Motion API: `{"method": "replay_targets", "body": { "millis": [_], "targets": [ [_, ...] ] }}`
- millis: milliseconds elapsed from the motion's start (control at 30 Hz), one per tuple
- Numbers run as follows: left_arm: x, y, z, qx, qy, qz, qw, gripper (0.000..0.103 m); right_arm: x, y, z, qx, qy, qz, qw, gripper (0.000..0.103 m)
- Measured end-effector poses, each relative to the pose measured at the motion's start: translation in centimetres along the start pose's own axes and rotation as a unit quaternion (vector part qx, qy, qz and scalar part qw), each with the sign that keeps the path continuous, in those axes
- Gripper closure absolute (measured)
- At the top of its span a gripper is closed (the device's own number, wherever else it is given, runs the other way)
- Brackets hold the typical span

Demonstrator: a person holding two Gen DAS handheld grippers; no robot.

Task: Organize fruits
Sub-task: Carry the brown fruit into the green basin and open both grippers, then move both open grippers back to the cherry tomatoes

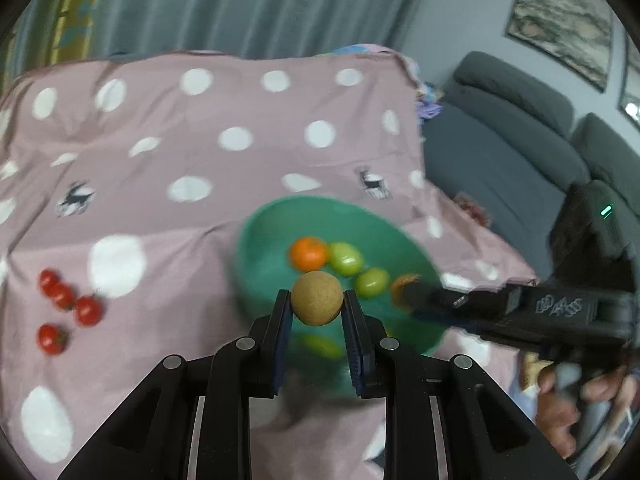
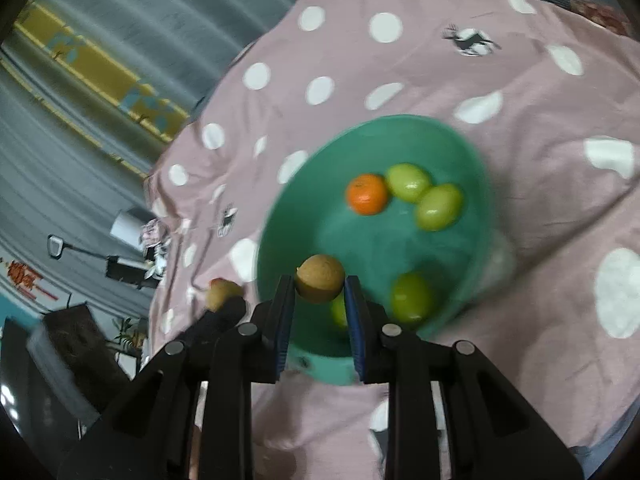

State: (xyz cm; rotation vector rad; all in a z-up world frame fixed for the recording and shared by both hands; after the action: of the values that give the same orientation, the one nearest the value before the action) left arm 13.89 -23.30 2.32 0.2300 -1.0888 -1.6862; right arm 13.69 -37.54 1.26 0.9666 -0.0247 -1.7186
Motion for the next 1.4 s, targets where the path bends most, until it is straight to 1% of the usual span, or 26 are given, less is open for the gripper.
{"method": "replay_targets", "body": {
  "millis": [67, 100, 133, 200, 233, 300, 333, 400, 467, 600, 700, 800, 833, 867, 900, 933, 967, 1000, 1033, 1067, 1100, 1167, 1200, 1267, 1333, 1400],
  "targets": [
    [1.3, 0.3, -0.8, -0.004, -0.038, 0.005, 0.9993, 0.078, 1.0, 0.3, 0.2, 0.001, -0.007, -0.005, 1.000, 0.077],
    [1.7, 0.3, -1.0, -0.007, -0.043, 0.002, 0.9990, 0.078, 1.4, 0.3, 0.4, 0.002, -0.012, -0.006, 1.000, 0.077],
    [2.4, 0.3, -1.6, -0.009, -0.041, -0.007, 0.9991, 0.078, 1.8, 0.3, 0.7, 0.006, -0.017, -0.006, 1.000, 0.077],
    [3.4, -0.3, -3.0, -0.015, -0.014, -0.043, 0.9988, 0.078, 2.5, 0.5, 1.1, 0.011, -0.029, 0.000, 1.000, 0.077],
    [3.5, -0.5, -3.4, -0.018, -0.009, -0.047, 0.9987, 0.078, 2.9, 0.5, 1.2, 0.010, -0.032, 0.000, 0.999, 0.077],
    [4.1, -1.4, -4.6, -0.039, -0.019, -0.034, 0.9985, 0.078, 3.3, 0.5, 1.6, 0.013, -0.026, -0.003, 1.000, 0.077],
    [4.4, -1.6, -4.8, -0.044, -0.021, -0.037, 0.9981, 0.078, 3.4, 0.5, 1.7, 0.014, -0.023, -0.002, 1.000, 0.077],
    [4.6, -2.2, -5.3, -0.045, 0.006, -0.062, 0.9970, 0.078, 3.5, 0.6, 1.9, 0.017, -0.024, 0.004, 1.000, 0.077],
    [4.2, -2.6, -5.8, -0.049, 0.037, -0.070, 0.9957, 0.078, 3.5, 0.6, 2.1, 0.018, -0.026, 0.010, 0.999, 0.077],
    [3.7, -2.8, -5.3, -0.044, 0.044, -0.071, 0.9956, 0.078, 3.5, 0.7, 2.1, 0.019, -0.027, 0.017, 0.999, 0.077],
    [3.9, -2.9, -5.3, -0.051, 0.022, -0.062, 0.9965, 0.078, 3.6, 0.7, 2.1, 0.018, -0.027, 0.016, 0.999, 0.077],
    [3.8, -3.0, -5.3, -0.055, 0.034, -0.065, 0.9958, 0.077, 3.7, 0.8, 2.1, 0.021, -0.031, 0.012, 0.999, 0.076],
    [3.7, -3.0, -5.2, -0.057, 0.041, -0.068, 0.9952, 0.072, 3.7, 0.8, 2.0, 0.022, -0.030, 0.009, 0.999, 0.075],
    [3.7, -2.9, -5.2, -0.058, 0.046, -0.070, 0.9948, 0.069, 3.7, 0.9, 1.8, 0.021, -0.031, 0.007, 0.999, 0.073],
    [3.7, -2.9, -5.3, -0.059, 0.051, -0.073, 0.9943, 0.055, 3.6, 0.9, 1.8, 0.020, -0.030, 0.006, 0.999, 0.070],
    [3.7, -2.8, -5.3, -0.061, 0.058, -0.073, 0.9937, 0.037, 3.5, 0.8, 1.8, 0.019, -0.031, 0.006, 0.999, 0.068],
    [3.6, -2.7, -5.0, -0.060, 0.059, -0.069, 0.9941, 0.031, 3.3, 0.8, 1.9, 0.021, -0.031, 0.006, 0.999, 0.063],
    [3.6, -2.6, -4.8, -0.055, 0.055, -0.064, 0.9949, 0.023, 3.1, 0.8, 1.9, 0.021, -0.031, 0.008, 0.999, 0.058],
    [3.5, -2.5, -4.5, -0.052, 0.049, -0.056, 0.9959, 0.017, 2.8, 0.8, 2.0, 0.023, -0.033, 0.011, 0.999, 0.056],
    [3.4, -2.3, -4.2, -0.049, 0.044, -0.047, 0.9967, 0.015, 2.6, 0.8, 2.1, 0.025, -0.037, 0.014, 0.999, 0.048],
    [3.1, -2.1, -3.8, -0.047, 0.047, -0.037, 0.9971, 0.014, 2.4, 0.8, 2.3, 0.026, -0.048, 0.018, 0.998, 0.036],
    [2.5, -1.7, -3.0, -0.040, 0.062, -0.030, 0.9969, 0.014, 2.1, 0.9, 2.6, 0.035, -0.065, 0.023, 0.997, 0.026],
    [2.1, -1.6, -2.7, -0.036, 0.075, -0.027, 0.9962, 0.013, 2.0, 0.9, 2.8, 0.040, -0.068, 0.025, 0.997, 0.023],
    [1.1, -1.3, -1.8, -0.032, 0.105, -0.023, 0.9937, 0.013, 1.5, 1.0, 3.1, 0.043, -0.060, 0.028, 0.997, 0.022],
    [0.3, -1.1, -1.1, -0.029, 0.110, -0.018, 0.9934, 0.013, 0.9, 0.9, 3.1, 0.038, -0.055, 0.036, 0.997, 0.019],
    [-0.5, -1.0, -0.2, -0.025, 0.107, -0.001, 0.9940, 0.011, 0.4, 0.7, 3.1, 0.041, -0.072, 0.048, 0.995, 0.012]
  ]
}}
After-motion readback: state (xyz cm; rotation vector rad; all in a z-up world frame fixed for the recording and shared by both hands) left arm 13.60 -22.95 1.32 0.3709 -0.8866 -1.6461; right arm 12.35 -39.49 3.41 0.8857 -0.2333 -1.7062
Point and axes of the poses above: each gripper's, at about its wrist camera, not at the fingertips, and z roughly against the way its jaws point, x to its right, y to its top, the point moved 7 cm from there along -z, roughly the way its jaws point
